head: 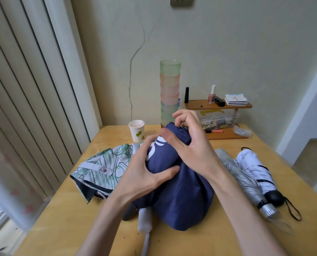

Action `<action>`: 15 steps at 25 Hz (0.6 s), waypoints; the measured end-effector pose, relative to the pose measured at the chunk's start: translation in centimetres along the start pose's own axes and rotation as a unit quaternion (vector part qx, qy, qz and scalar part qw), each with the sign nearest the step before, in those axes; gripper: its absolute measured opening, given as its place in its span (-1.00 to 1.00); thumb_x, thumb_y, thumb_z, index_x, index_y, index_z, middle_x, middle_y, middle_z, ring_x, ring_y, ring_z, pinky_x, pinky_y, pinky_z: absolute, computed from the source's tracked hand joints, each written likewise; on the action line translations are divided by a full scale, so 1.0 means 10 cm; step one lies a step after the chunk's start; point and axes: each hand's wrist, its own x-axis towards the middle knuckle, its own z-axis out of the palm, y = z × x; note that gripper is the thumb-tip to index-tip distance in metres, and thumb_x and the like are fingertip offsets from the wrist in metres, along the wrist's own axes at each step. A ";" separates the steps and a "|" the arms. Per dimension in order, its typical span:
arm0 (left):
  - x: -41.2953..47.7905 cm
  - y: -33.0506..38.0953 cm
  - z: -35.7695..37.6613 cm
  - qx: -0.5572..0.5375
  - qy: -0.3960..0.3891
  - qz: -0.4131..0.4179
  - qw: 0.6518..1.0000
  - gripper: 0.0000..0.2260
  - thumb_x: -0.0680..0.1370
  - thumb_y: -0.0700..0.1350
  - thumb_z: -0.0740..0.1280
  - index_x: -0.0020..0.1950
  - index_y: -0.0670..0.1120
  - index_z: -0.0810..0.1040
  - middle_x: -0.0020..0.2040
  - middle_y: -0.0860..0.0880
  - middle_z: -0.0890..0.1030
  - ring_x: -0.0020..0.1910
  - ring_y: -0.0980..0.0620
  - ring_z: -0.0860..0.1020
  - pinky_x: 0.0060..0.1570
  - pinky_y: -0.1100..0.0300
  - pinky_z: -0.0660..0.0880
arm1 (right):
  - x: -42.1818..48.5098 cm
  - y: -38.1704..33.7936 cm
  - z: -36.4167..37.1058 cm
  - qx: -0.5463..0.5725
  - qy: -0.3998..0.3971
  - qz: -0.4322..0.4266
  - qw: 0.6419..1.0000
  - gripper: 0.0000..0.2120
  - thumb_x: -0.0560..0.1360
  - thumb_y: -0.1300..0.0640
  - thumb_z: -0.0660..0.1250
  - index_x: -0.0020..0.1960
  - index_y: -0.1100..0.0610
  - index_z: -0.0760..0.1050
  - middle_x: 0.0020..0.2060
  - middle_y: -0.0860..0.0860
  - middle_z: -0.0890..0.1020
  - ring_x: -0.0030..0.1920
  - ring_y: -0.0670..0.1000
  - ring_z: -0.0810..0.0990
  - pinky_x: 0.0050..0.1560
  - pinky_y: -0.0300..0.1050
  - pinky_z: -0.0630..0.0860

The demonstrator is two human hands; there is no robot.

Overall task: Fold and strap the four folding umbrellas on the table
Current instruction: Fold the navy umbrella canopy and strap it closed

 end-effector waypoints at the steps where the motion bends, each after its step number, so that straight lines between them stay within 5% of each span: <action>1: 0.00 -0.03 0.03 -0.002 0.005 -0.002 1.000 -0.37 0.44 -0.14 0.64 0.35 0.25 0.41 0.19 0.47 0.56 0.23 0.40 0.53 0.14 0.46 0.44 | -0.01 -0.01 -0.02 0.019 -0.012 0.028 0.999 -0.57 0.48 -0.21 0.49 0.00 0.06 0.36 0.11 -0.03 0.59 0.21 0.03 0.59 0.26 -0.10 0.49; 3: -0.01 -0.08 0.10 -0.021 0.018 -0.017 0.999 -0.42 0.44 -0.14 0.63 0.36 0.10 0.45 0.13 0.23 0.65 0.15 0.15 0.64 0.12 0.18 0.56 | -0.02 -0.04 -0.04 0.013 -0.022 0.066 0.997 -0.51 0.43 -0.21 0.57 0.07 0.00 0.36 0.08 0.00 0.67 0.12 0.04 0.65 0.19 0.02 0.57; 6: -0.01 -0.08 0.14 -0.048 0.012 -0.026 0.998 -0.48 0.47 -0.21 0.60 0.35 0.04 0.48 0.15 0.17 0.68 0.14 0.18 0.67 0.09 0.26 0.57 | -0.04 -0.12 -0.08 -0.045 -0.023 0.075 0.996 -0.46 0.41 -0.20 0.61 0.26 -0.11 0.46 0.01 -0.10 0.71 0.08 -0.12 0.65 0.10 -0.23 0.55; 10: -0.02 -0.12 -0.02 -0.038 -0.109 -0.077 0.990 -0.49 0.46 -0.22 0.62 0.34 0.08 0.56 0.16 0.25 0.71 0.17 0.27 0.66 0.11 0.37 0.51 | -0.03 -0.14 -0.13 -0.136 -0.001 0.042 0.990 -0.58 0.42 -0.23 0.57 -0.17 0.07 0.50 -0.34 -0.07 0.57 -0.27 -0.03 0.53 -0.22 -0.19 0.46; 13: -0.07 -0.19 -0.21 0.000 -0.196 -0.126 0.972 -0.43 0.43 -0.16 0.65 0.34 0.15 0.52 0.19 0.37 0.66 0.21 0.34 0.61 0.16 0.44 0.48 | -0.02 -0.13 -0.09 -0.082 0.017 0.065 0.994 -0.58 0.45 -0.18 0.58 -0.21 0.10 0.47 -0.38 -0.09 0.54 -0.32 -0.07 0.49 -0.26 -0.27 0.39; 15: -0.09 -0.20 -0.27 -0.009 -0.204 -0.154 0.967 -0.52 0.45 -0.25 0.62 0.19 0.15 0.53 0.02 0.44 0.67 0.05 0.39 0.64 0.01 0.49 0.50 | -0.01 -0.11 -0.07 -0.042 0.049 0.065 0.996 -0.62 0.50 -0.12 0.56 -0.21 0.11 0.48 -0.38 -0.13 0.53 -0.32 -0.11 0.47 -0.24 -0.28 0.38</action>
